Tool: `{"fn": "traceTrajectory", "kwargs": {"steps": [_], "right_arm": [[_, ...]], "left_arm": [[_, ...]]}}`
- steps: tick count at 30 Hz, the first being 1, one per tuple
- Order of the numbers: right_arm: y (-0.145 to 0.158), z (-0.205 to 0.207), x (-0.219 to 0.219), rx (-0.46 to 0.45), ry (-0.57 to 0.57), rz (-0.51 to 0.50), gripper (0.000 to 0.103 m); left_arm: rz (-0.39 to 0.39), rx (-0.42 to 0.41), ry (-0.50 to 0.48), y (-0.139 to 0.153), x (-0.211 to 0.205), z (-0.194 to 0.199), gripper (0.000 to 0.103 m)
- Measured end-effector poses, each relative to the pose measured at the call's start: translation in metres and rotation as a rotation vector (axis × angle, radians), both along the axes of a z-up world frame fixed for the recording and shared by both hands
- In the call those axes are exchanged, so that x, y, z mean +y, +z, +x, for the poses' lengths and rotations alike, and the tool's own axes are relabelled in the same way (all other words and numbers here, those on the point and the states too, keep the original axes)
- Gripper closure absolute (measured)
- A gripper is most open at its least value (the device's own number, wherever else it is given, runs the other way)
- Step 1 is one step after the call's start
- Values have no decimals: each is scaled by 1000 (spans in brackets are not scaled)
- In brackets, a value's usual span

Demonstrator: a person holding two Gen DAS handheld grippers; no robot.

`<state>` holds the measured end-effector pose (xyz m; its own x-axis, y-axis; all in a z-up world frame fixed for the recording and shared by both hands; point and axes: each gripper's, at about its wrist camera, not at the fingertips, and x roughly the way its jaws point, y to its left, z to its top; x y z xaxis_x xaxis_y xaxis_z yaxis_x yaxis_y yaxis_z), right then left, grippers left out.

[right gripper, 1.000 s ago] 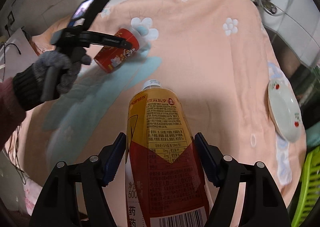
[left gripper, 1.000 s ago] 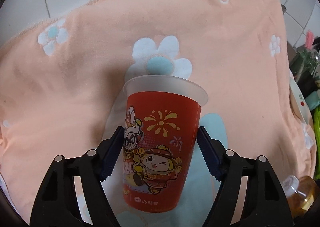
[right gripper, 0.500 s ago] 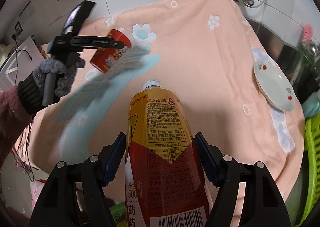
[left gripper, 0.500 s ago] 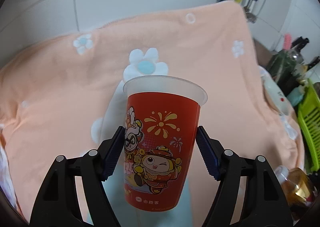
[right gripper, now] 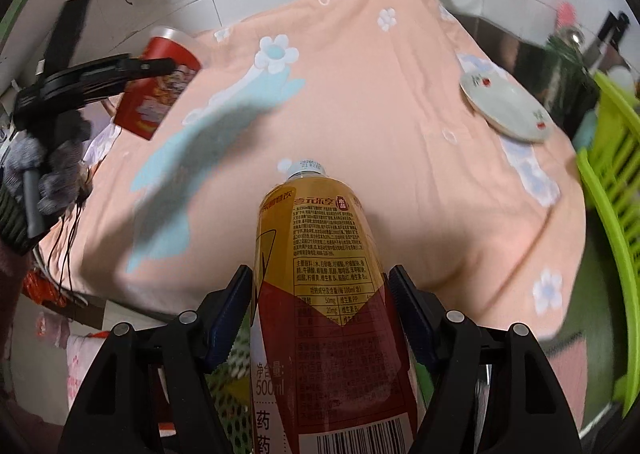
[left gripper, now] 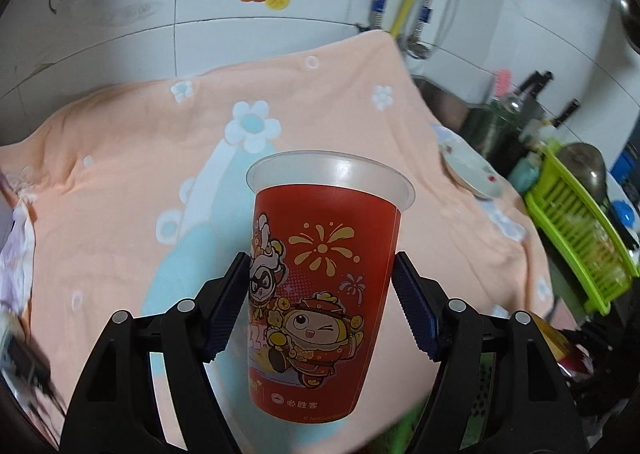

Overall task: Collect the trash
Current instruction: 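Carry the bottle and red cup over the green basket with both tools, then open both tools to drop the bottle and red cup into the basket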

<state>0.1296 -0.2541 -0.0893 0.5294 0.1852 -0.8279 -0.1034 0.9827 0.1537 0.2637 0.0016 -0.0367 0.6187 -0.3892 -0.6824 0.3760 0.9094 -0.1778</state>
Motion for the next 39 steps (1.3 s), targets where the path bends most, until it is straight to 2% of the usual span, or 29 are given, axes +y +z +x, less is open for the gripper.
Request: {"fn": "traceTrajectory", "kwargs": {"steps": [6,13,20,29,31,34,39], "right_arm": [[-17,-39,-6,29,-16,27,36],[-27,-63,-16,18,-57,42,35],[-13,-82,-26,-17,-65,33,34],[0,-106,-45,-57,-100,50,32],[1,-109,-46,-59,-106,51,32],[1,-113,-45,-60,-107,53,30],[2,-118,-38,-68,-100,45,26]], "left_arm": [[-8,-1,-50,-3,-15,-68,33],[-23,24,-106,-18,-38,-121,33],[-24,63,-149,-39,-66,-146,32],[41,122,-216,-74,-99,-170,29],[48,137,-224,-80,-101,-174,23],[46,146,-216,-82,-98,-178,19],[59,116,-184,-75,-86,-185,11]]}}
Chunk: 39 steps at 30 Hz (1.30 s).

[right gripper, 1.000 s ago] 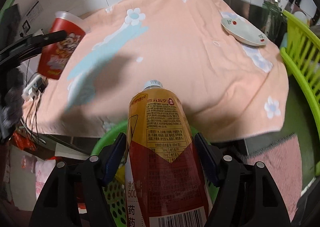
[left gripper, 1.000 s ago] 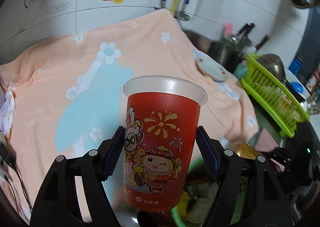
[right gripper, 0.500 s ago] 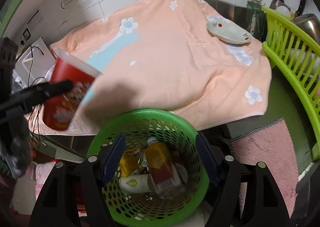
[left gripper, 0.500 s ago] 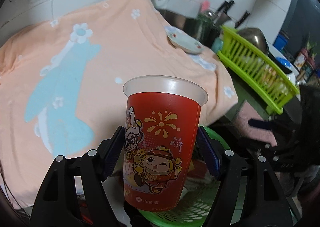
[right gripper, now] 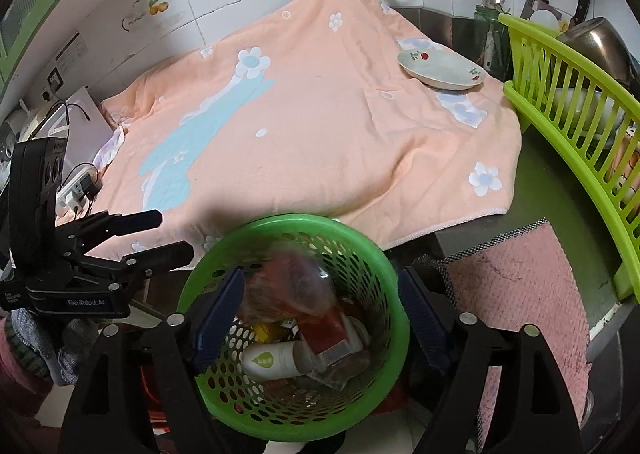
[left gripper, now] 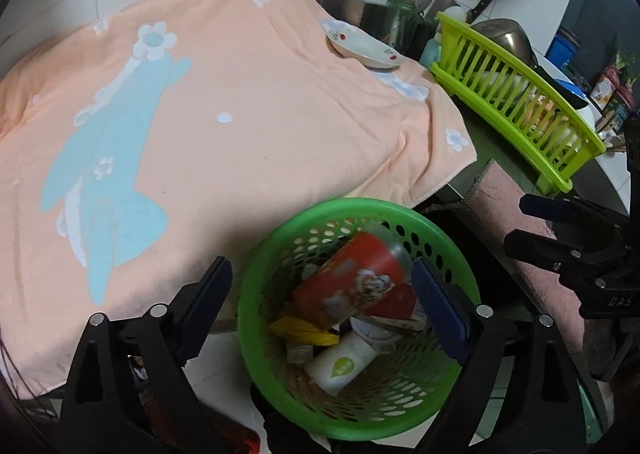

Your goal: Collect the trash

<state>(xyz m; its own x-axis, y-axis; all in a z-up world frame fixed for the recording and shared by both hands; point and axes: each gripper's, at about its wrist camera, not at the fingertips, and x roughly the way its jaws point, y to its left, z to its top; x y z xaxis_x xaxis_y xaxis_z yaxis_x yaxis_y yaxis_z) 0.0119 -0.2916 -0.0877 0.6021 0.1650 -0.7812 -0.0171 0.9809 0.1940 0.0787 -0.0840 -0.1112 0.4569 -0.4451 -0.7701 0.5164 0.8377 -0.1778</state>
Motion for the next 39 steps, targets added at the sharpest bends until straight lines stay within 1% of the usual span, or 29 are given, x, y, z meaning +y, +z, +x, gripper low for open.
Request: {"fn": "traceTrajectory", "kwargs": {"steps": [1,2,8,12,14,18,21,28,35,39], "right_arm": [[0,-1,3,-3,2,-4,25],[1,-1,5,-6,4,-9,24],[4,-2,13,-42,17,-8,19],[2,1,13,-48,14,7,17],[1,3,13,-44,12,21,17],[0,8,16,-46,13,14,15],[1,14,19,-45,14,22,15],[11,36,29,-66,33,21,15],[15,51,31,-73,47,34,15],[16,56,34,-75,58,37,15]], "left_arm": [[2,-8,9,2,3,-1,8],[2,-15,20,5,6,-2,7],[35,-76,98,21,28,-10,5],[59,-112,167,30,48,-14,5],[62,-119,198,33,58,-16,5],[88,-133,275,35,78,-19,5],[88,-140,325,39,94,-22,5],[107,-165,417,46,121,-26,5],[109,-165,475,48,136,-27,5],[113,-163,486,47,139,-27,5]]}}
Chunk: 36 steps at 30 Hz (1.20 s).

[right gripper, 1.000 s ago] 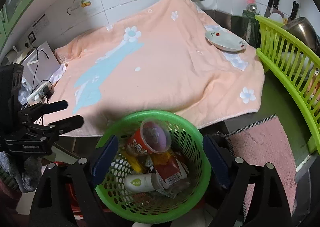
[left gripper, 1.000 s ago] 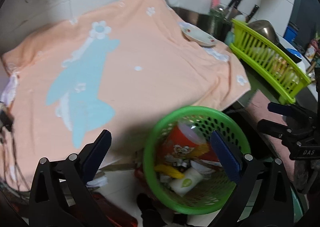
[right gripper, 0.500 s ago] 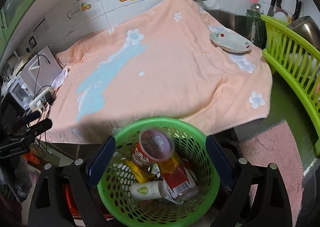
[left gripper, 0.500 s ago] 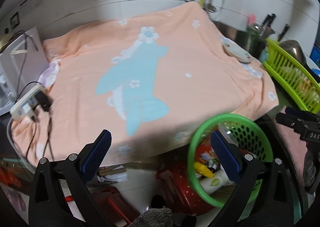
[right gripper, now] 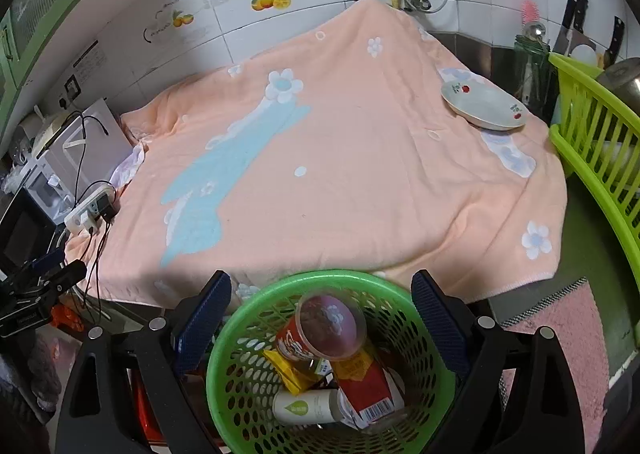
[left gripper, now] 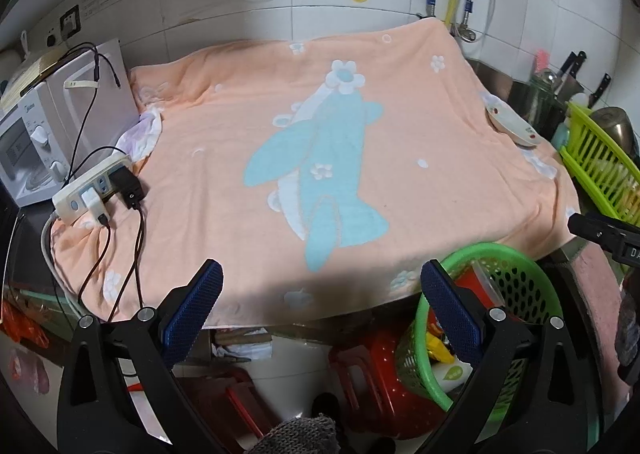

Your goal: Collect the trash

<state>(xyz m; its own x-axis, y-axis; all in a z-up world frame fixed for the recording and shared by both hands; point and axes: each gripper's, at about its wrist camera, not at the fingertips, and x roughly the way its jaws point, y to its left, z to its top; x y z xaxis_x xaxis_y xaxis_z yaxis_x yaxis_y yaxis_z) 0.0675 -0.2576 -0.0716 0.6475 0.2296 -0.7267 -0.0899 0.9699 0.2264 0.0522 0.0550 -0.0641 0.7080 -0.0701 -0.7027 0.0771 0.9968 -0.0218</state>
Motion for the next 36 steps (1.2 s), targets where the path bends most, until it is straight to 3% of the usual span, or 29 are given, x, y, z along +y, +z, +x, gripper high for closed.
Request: {"fn": "traceTrajectory", "kwargs": {"steps": [36], "right_arm": [[-3,6,0,7,7,19,15]], "left_arm": [[-1,4,32,-4,6,-2,5]]}}
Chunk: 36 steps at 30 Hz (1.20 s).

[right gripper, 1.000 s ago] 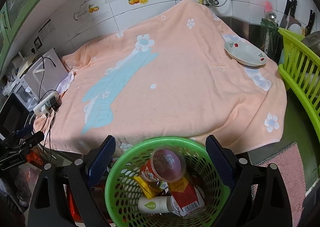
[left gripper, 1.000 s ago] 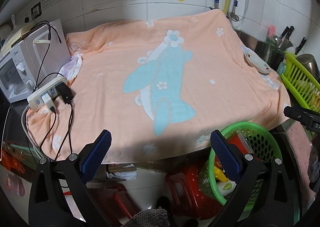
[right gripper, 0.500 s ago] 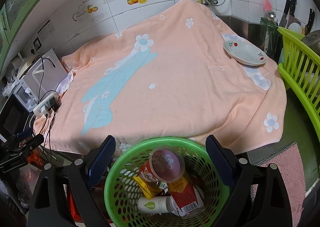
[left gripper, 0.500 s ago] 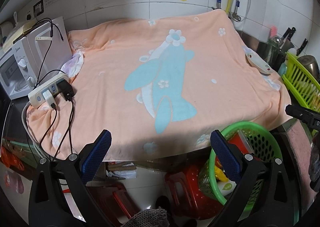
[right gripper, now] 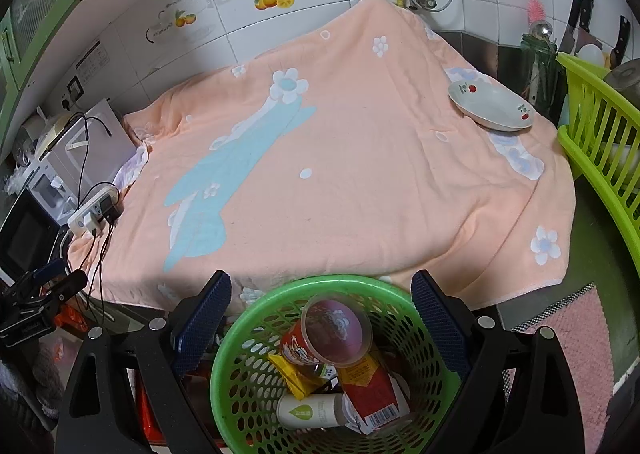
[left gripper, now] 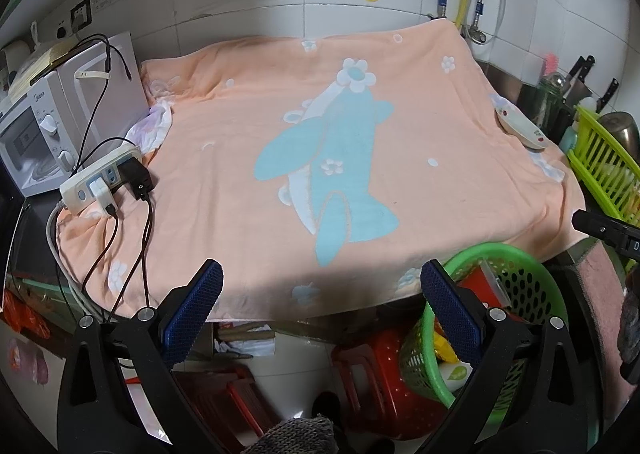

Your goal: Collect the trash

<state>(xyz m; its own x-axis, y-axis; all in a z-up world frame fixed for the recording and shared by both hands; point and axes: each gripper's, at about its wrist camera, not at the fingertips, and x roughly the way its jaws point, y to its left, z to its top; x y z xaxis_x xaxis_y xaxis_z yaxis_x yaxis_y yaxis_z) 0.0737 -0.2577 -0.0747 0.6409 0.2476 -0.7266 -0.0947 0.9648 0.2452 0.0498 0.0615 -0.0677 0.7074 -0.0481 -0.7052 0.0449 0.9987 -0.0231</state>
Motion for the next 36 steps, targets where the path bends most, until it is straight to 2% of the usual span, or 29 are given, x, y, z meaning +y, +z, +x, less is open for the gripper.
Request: {"fn": "traceTrajectory", "kwargs": {"steps": [21,29,36], "right_arm": [[-4,3,-1,5,-3,0,15],[-2,5,-6,-7,-6,1,15],[6,3,-4,-36,0,0,14]], "left_arm": [[3,-2,1,-1,-1,0,5],[19,-14,7,0,-4,7,5],[56,-51,-14,12,-16,11,5]]}}
